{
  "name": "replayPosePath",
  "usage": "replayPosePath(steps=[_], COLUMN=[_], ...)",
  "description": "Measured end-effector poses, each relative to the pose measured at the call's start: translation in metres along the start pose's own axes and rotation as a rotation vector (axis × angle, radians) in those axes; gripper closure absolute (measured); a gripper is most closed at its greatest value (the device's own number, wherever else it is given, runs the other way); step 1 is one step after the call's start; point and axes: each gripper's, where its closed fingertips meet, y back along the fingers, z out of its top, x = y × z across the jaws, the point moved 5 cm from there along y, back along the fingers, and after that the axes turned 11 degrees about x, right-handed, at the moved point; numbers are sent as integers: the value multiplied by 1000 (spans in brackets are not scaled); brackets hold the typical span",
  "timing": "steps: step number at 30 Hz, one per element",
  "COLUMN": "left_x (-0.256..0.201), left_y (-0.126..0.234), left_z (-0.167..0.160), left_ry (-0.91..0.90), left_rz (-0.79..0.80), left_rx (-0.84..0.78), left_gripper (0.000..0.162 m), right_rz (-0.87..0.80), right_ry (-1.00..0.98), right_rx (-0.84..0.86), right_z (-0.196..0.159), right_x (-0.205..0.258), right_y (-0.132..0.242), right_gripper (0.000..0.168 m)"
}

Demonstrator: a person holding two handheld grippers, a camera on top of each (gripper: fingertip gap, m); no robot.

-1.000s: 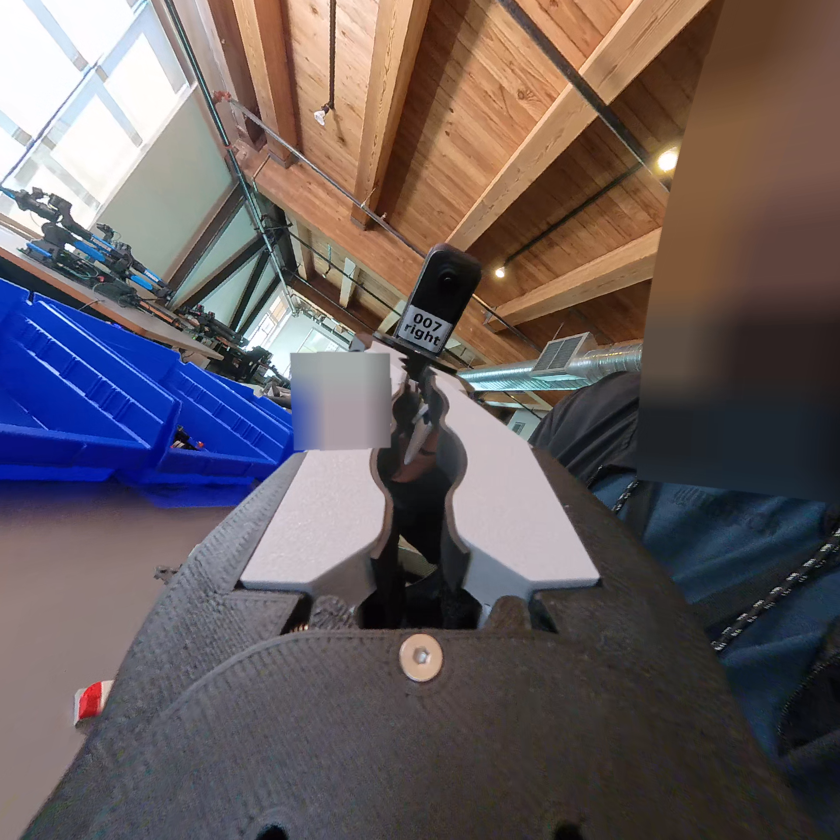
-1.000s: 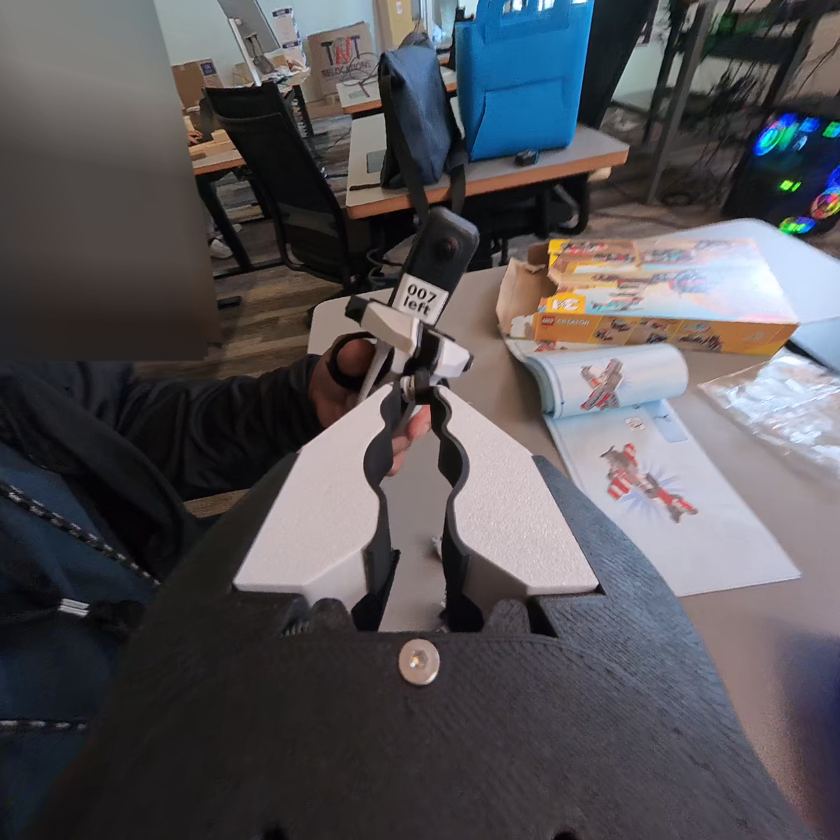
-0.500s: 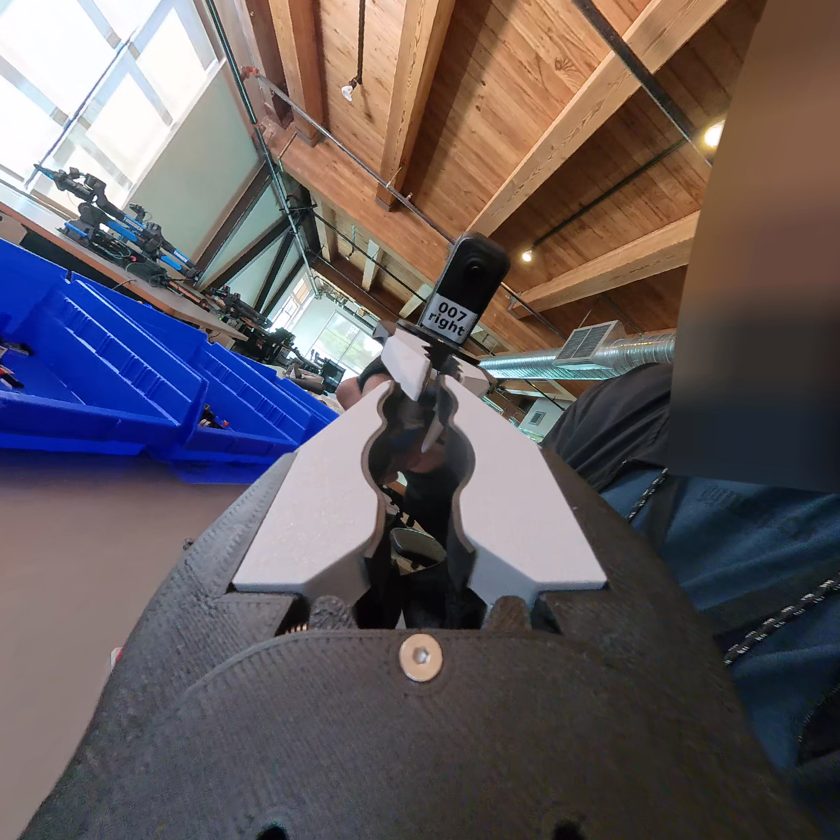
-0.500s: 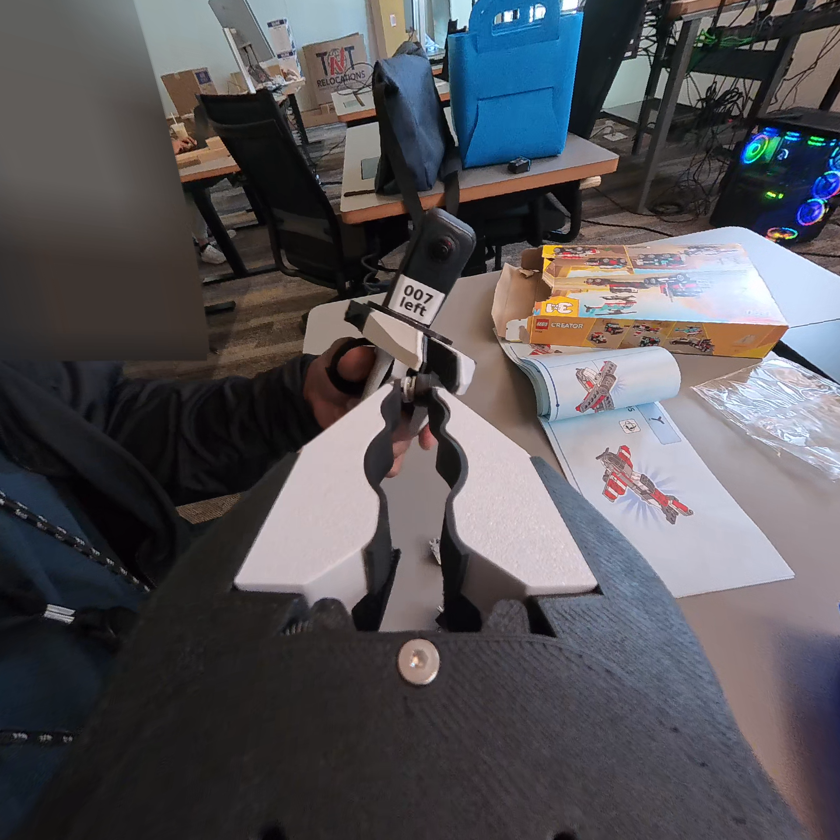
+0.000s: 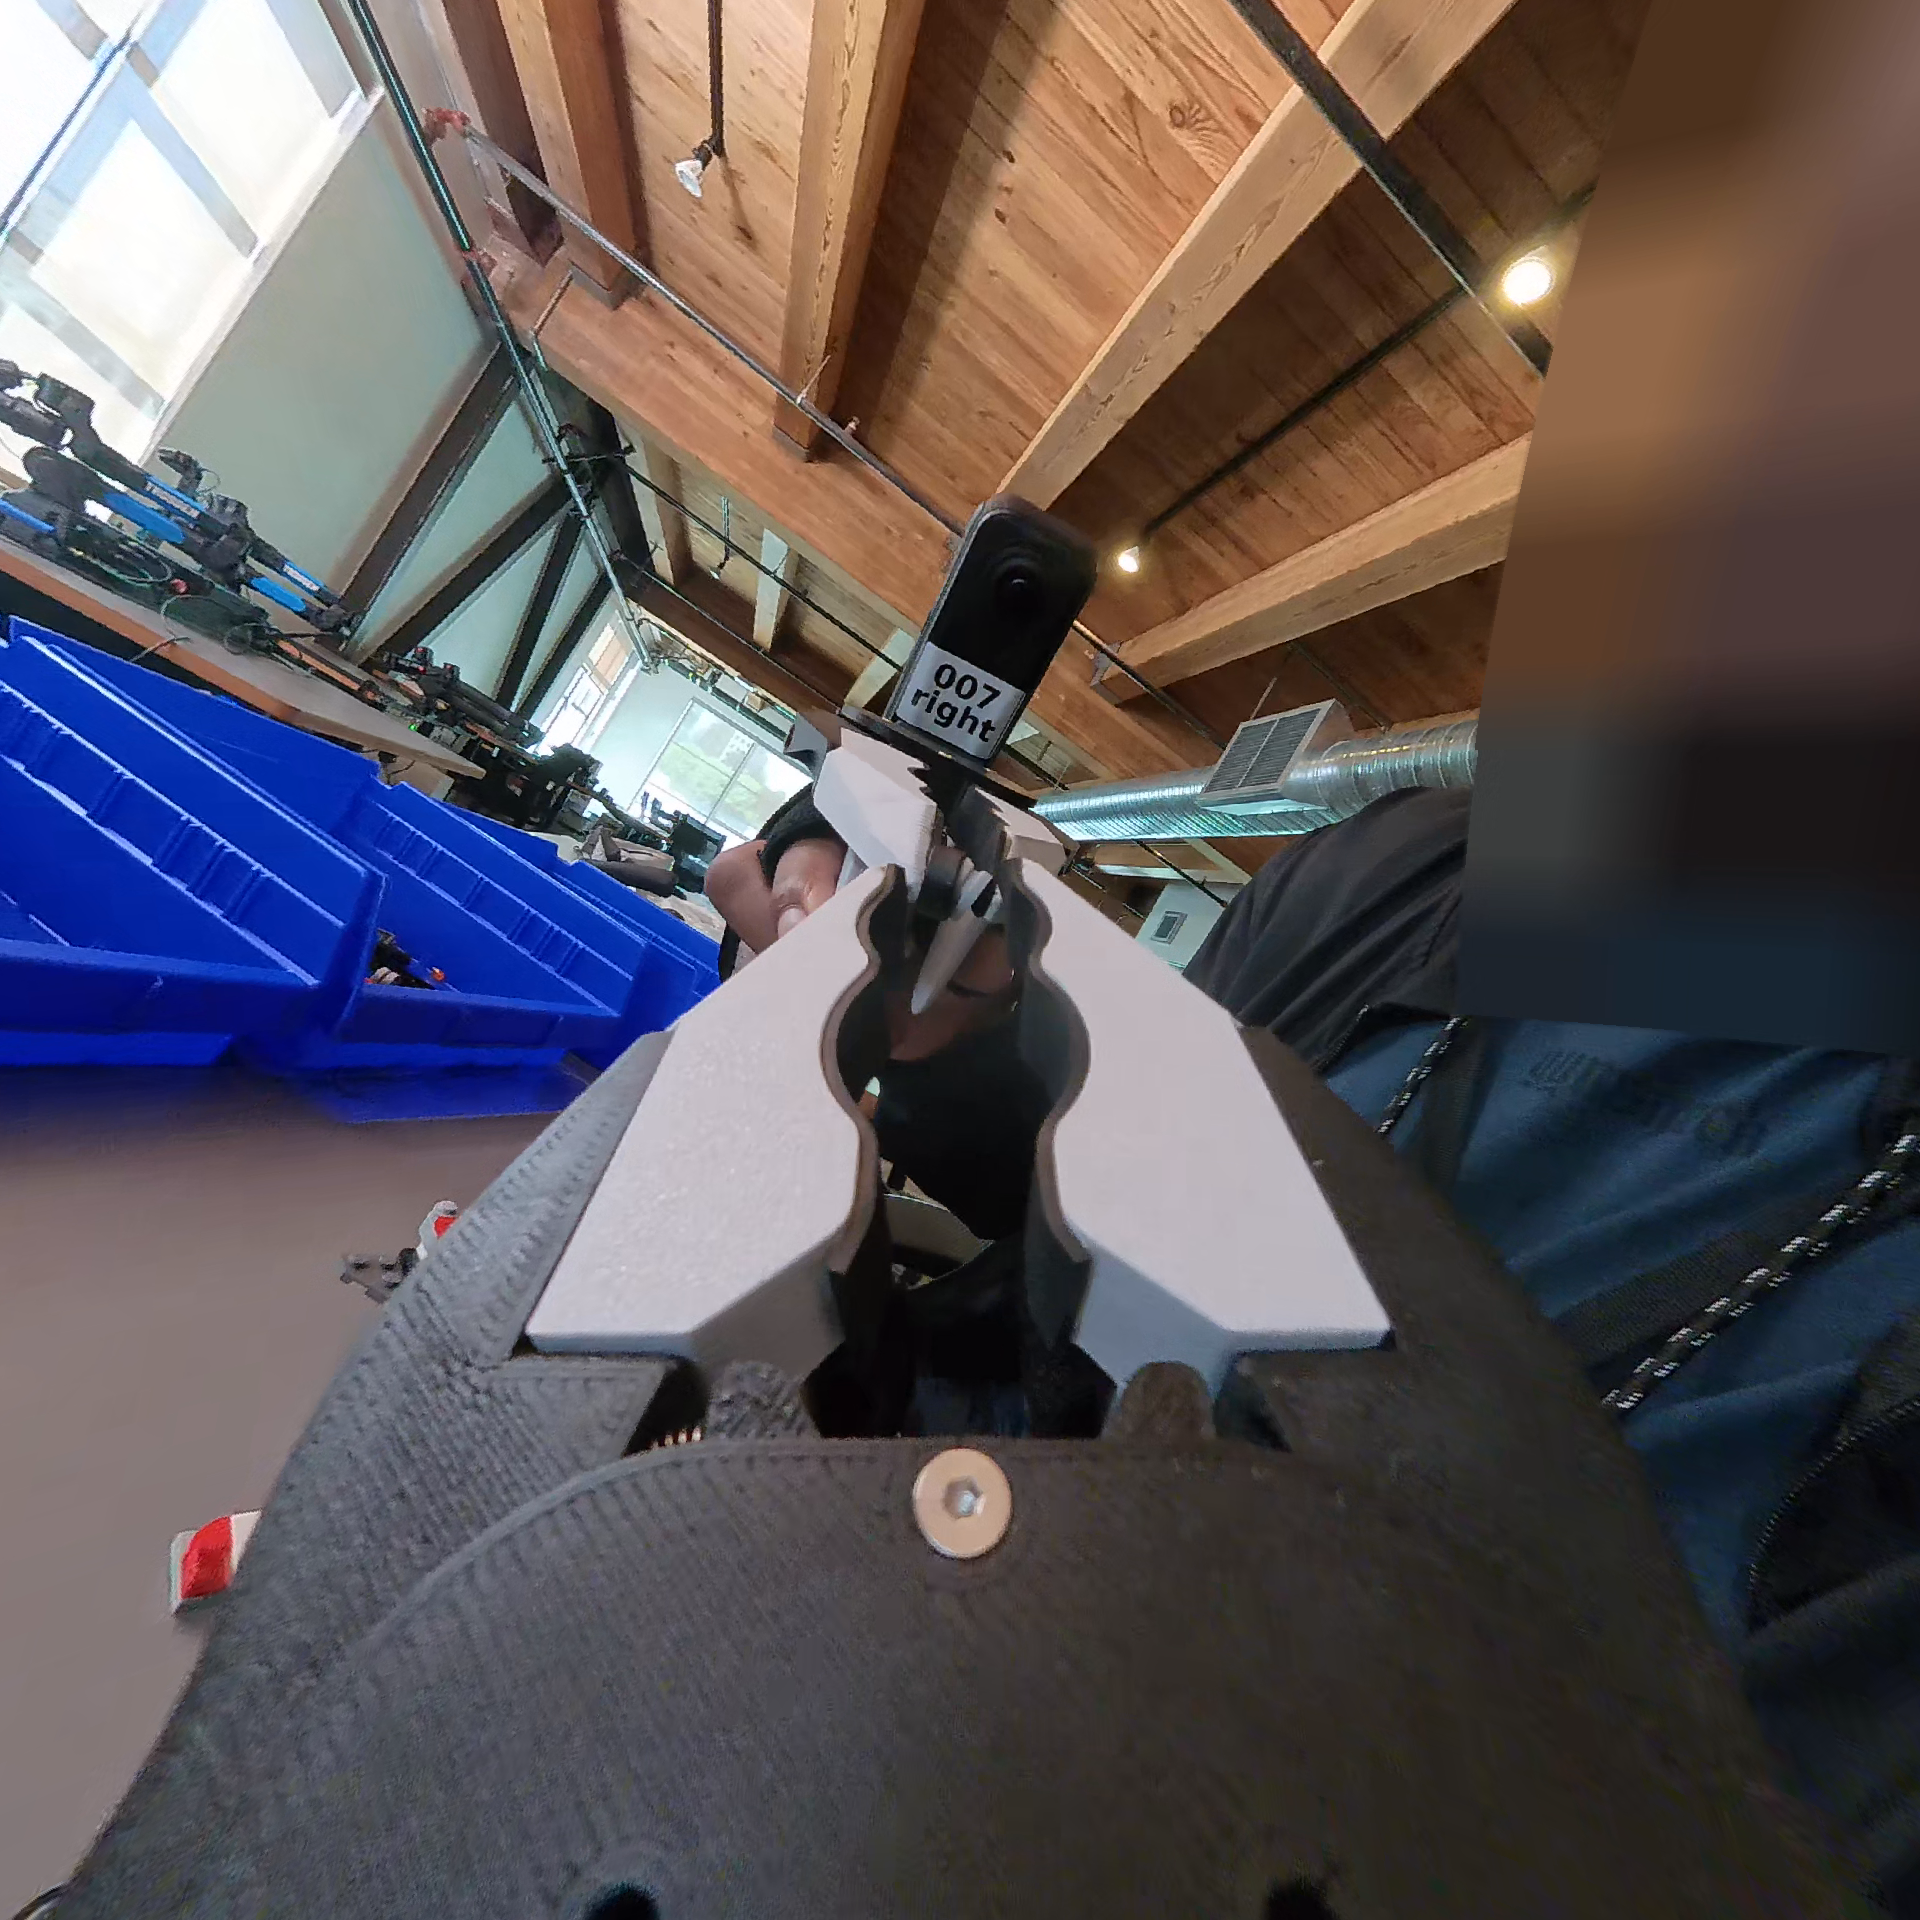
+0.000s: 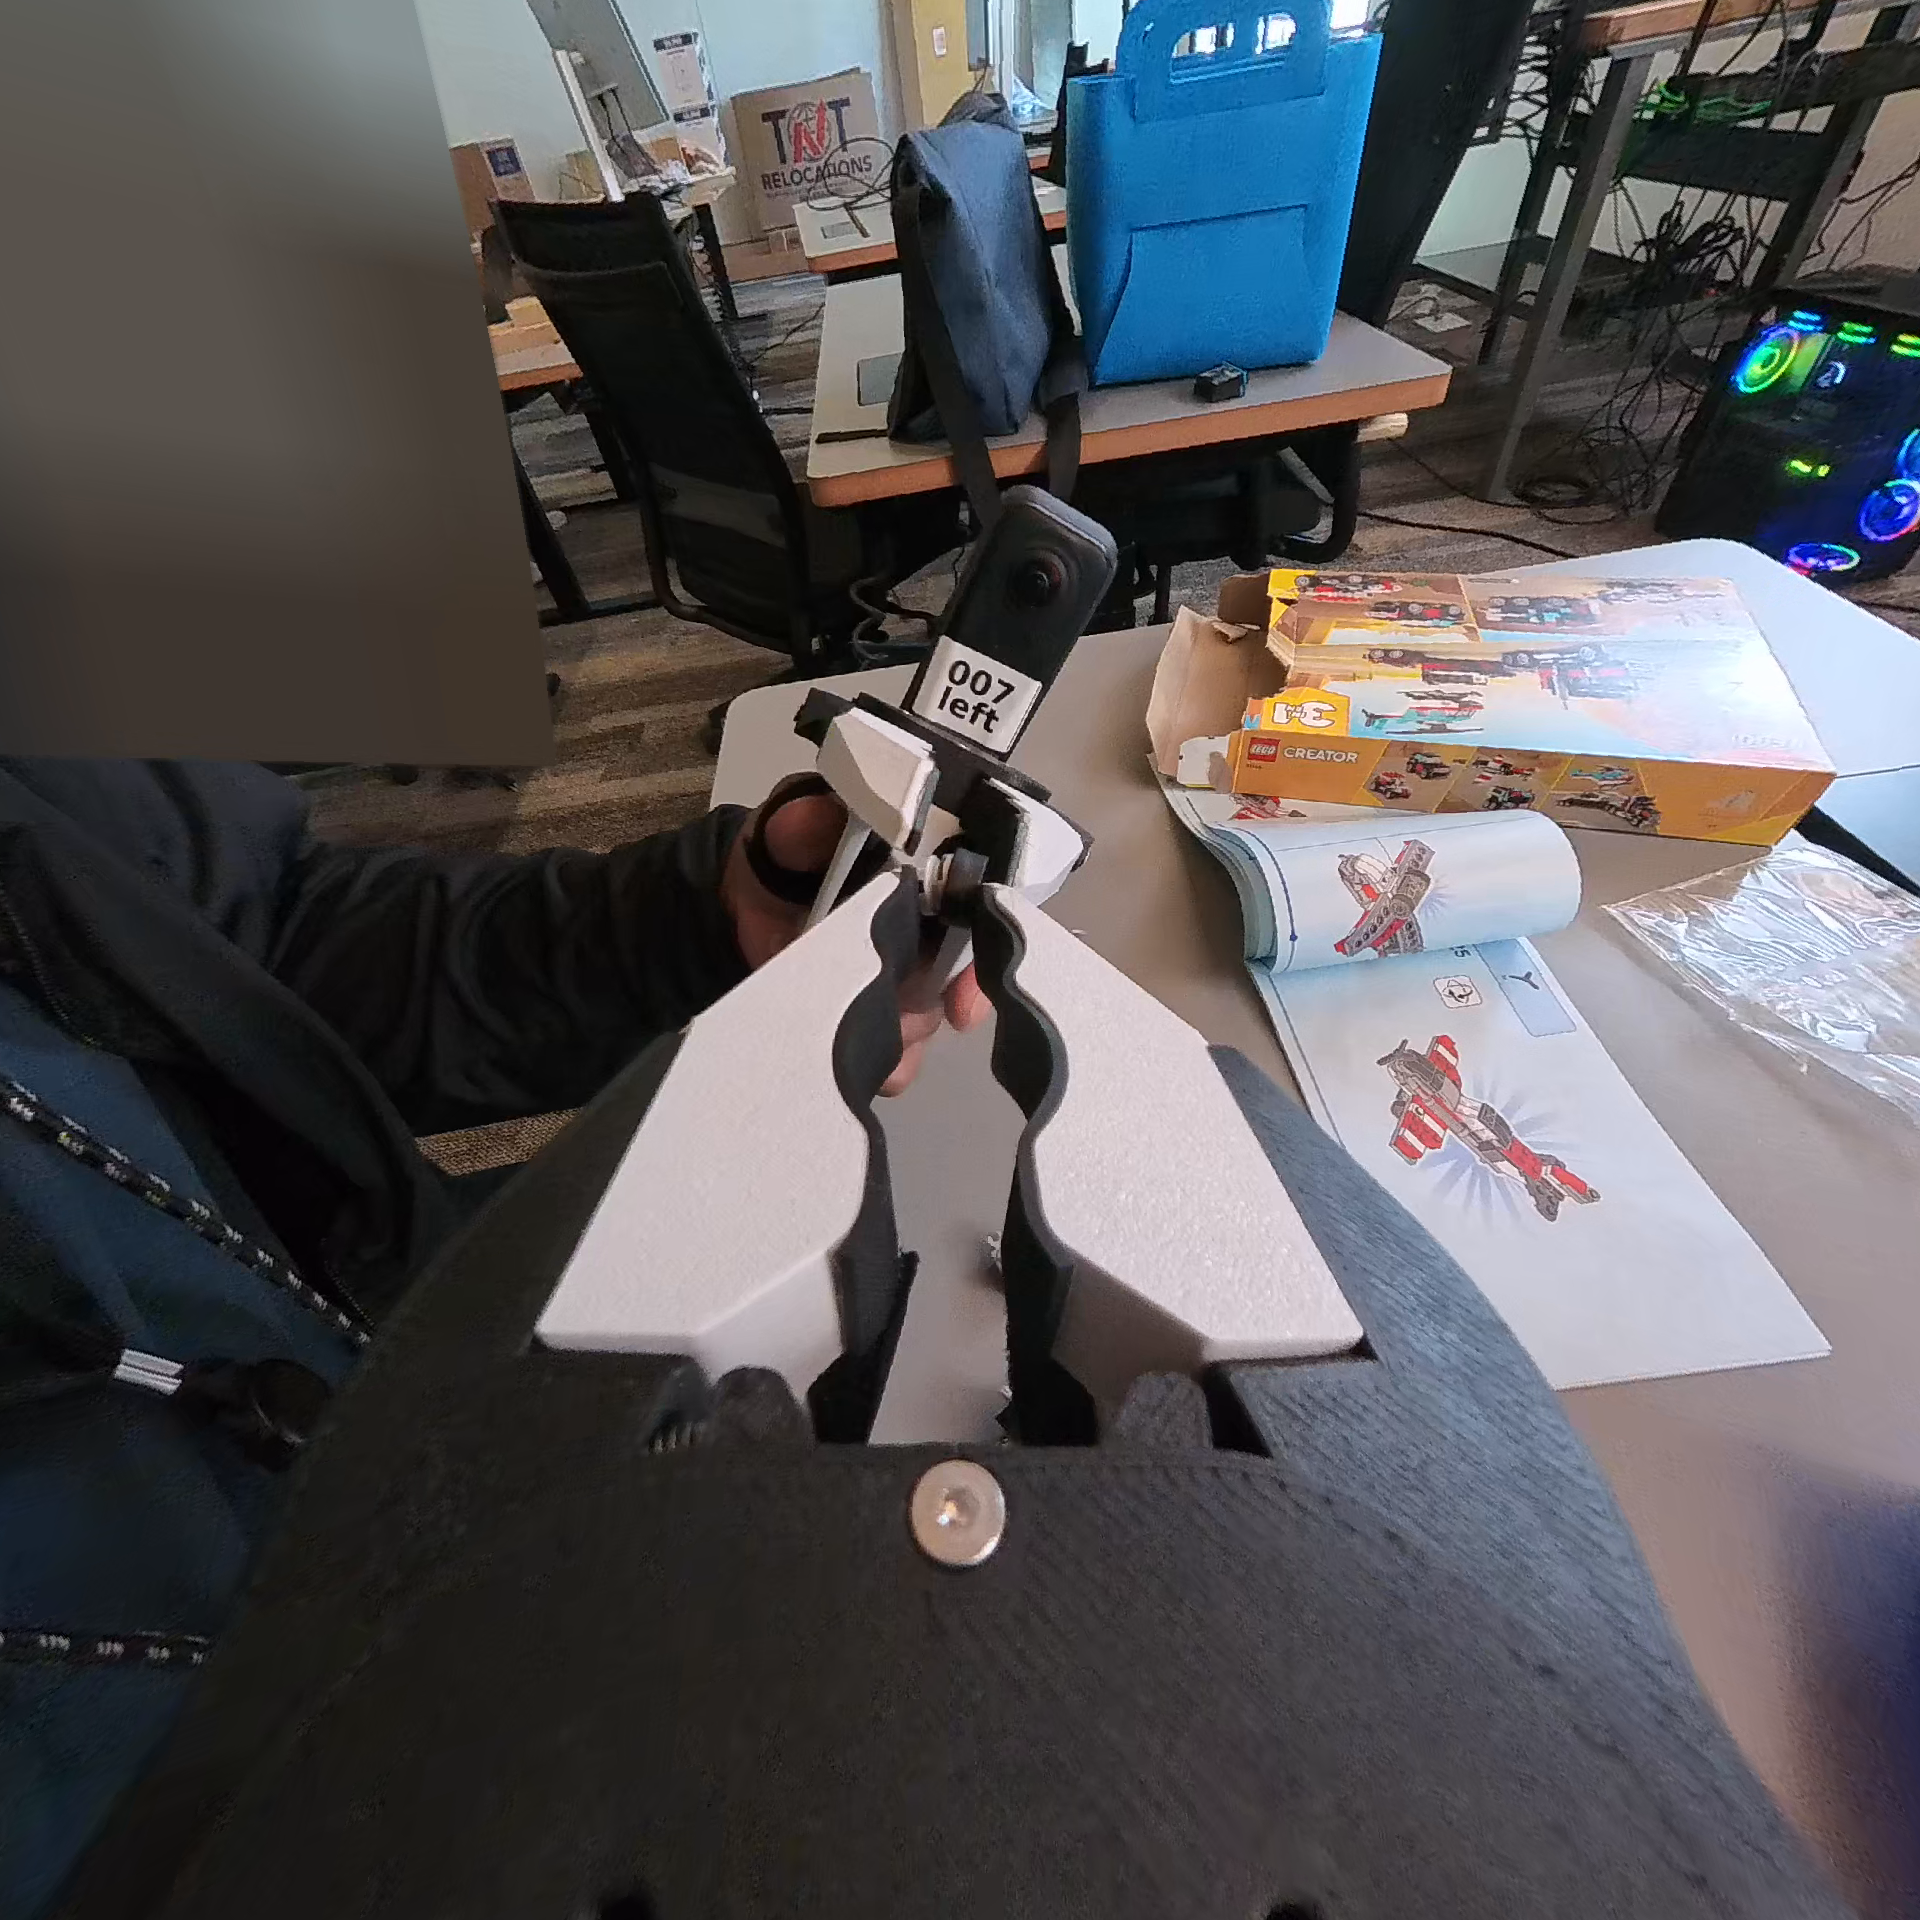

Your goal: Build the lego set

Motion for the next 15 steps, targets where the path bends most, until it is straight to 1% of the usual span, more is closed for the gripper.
replayPosePath(steps=[4,11,15], left_x=[0,0,-1], left_y=[-1,-3,-3], left_z=[-2,-2,-1], left_ry=[-1,-6,0], left_rz=[-4,-8,-17], left_rx=[10,3,-1], left_gripper=[139,146,146], right_rz=[20,22,49], right_ry=[1,16,-4], right_rx=[-7,3,-17], right_z=[1,2,2], right_x=[1,1,1], right_y=[0,0,1], right_gripper=[158,161,162])
